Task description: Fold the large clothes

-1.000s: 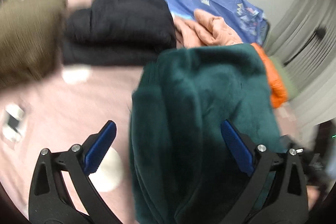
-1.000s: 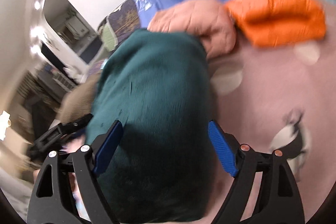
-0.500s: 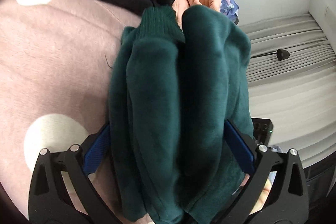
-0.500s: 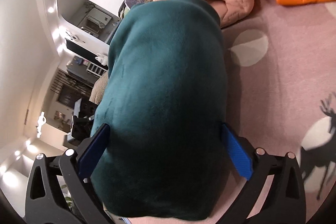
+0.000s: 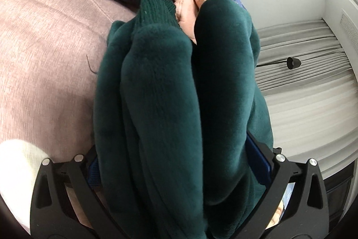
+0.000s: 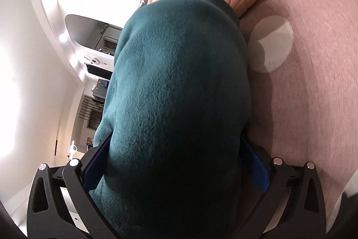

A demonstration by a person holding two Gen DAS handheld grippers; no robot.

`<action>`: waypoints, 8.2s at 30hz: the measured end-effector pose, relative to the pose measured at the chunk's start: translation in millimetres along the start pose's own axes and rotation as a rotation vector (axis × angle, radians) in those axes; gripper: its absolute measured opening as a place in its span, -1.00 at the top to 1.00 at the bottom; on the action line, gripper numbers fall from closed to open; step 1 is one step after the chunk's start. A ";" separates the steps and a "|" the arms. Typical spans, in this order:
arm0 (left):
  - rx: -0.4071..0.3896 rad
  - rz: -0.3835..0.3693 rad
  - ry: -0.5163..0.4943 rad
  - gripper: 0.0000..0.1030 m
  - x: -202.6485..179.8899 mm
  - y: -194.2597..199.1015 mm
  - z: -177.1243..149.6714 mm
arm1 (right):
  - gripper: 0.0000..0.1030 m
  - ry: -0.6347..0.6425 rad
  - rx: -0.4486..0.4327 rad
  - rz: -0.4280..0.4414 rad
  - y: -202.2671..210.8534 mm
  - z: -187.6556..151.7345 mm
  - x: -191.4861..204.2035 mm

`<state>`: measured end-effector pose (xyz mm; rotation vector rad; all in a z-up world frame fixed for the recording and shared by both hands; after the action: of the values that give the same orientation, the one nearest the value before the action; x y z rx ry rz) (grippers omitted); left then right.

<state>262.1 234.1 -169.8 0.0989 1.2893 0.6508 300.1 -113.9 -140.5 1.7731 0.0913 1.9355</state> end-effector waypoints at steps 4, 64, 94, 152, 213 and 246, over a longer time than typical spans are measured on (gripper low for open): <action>0.026 -0.028 -0.015 -0.96 -8.6 4.5 -16.3 | -0.97 0.016 -0.008 0.005 0.6 -20.0 4.5; 0.417 -0.274 -0.328 -0.92 -289.5 -300.2 -80.5 | -0.85 -0.154 -0.674 -0.026 334.4 -48.4 -91.0; 0.461 -0.168 -0.305 -0.96 -317.7 -590.5 70.4 | -0.97 -0.222 -0.867 -0.166 462.4 177.1 -179.0; 0.028 0.370 -0.891 -0.25 -417.4 -491.7 10.5 | -0.36 0.062 -0.757 -1.112 410.5 131.6 -12.8; -0.205 0.462 -1.035 -0.96 -395.5 -117.4 -243.9 | -0.97 0.213 -0.985 -1.021 358.9 -244.8 85.7; -0.188 0.481 -1.049 -0.96 -396.1 -123.5 -258.5 | -0.97 0.236 -0.970 -1.008 352.9 -251.5 87.1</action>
<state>24.9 -138.1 40.4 0.5316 0.1768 0.9432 -52.4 -313.1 36.7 0.6177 0.0814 1.0869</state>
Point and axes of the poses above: each gripper's, at about its wrist camera, not at the fingertips, and y roughly against the way its jaws point, x to its left, z to its top, the point moved 1 cm from there along -y, roughly the way its jaws point, and after that the axes turned 8 degrees about -y, right-handed, at the moved point
